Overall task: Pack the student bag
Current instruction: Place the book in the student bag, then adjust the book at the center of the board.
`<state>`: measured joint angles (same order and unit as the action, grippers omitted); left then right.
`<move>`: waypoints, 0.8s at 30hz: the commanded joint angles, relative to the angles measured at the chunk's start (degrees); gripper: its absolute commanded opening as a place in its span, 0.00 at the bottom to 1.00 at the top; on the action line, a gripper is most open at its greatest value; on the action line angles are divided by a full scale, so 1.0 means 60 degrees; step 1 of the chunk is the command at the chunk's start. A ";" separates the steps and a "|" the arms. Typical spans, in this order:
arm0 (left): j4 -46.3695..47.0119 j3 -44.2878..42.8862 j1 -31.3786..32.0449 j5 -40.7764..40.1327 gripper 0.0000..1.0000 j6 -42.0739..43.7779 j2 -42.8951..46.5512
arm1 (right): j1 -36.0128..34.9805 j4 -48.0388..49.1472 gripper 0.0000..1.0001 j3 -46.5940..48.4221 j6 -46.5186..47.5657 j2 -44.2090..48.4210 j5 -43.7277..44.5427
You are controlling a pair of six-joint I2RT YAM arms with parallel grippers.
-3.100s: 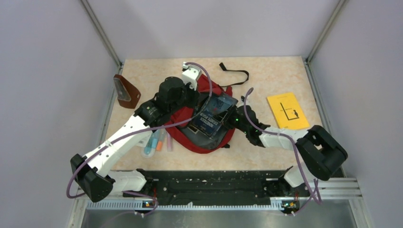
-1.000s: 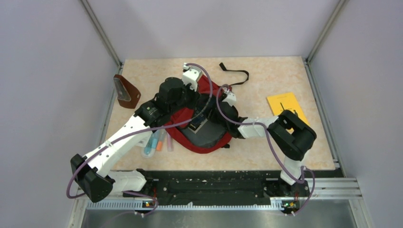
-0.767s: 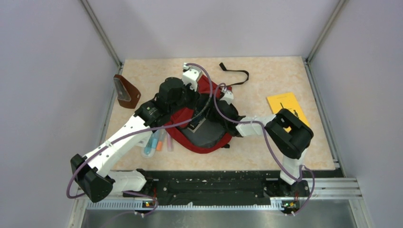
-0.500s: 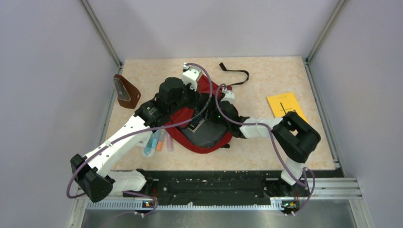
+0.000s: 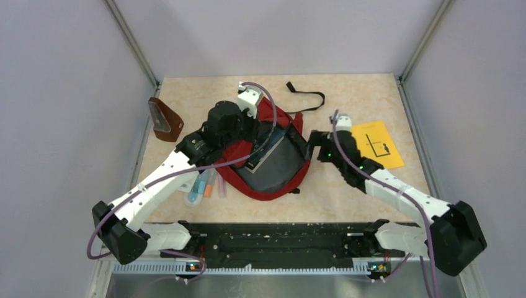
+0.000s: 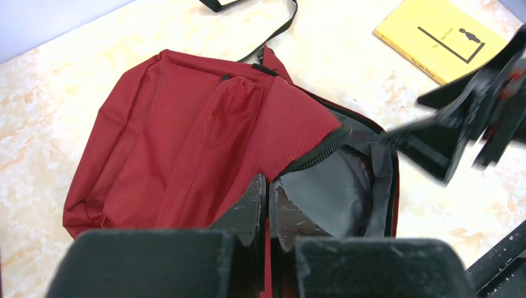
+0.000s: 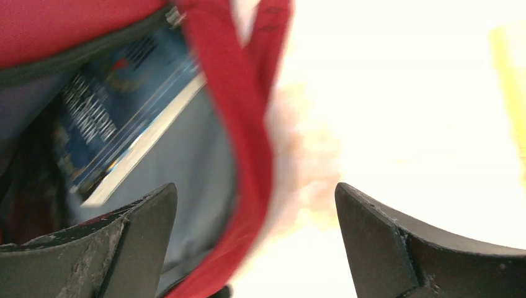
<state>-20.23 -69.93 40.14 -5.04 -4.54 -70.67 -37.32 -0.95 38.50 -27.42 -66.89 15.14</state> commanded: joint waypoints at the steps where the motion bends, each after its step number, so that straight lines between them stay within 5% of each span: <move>1: 0.0513 -0.0060 -0.0080 -0.0031 0.00 -0.0072 0.0061 | 0.1839 -0.1038 0.97 -0.0086 0.0849 0.1040 -0.0344; 13: 0.0522 -0.0046 -0.0127 0.0170 0.00 -0.0155 0.0004 | 0.6288 -0.0091 0.97 0.0677 0.0497 -0.1490 -0.2718; 24: 0.0500 -0.0062 -0.0184 0.0165 0.00 -0.0157 -0.0084 | 0.8261 -0.0557 0.96 0.2804 0.1370 -0.4129 -0.2609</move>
<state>-20.16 -69.93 39.51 -4.29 -4.69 -71.40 8.47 -4.01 50.09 -22.22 -89.30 0.05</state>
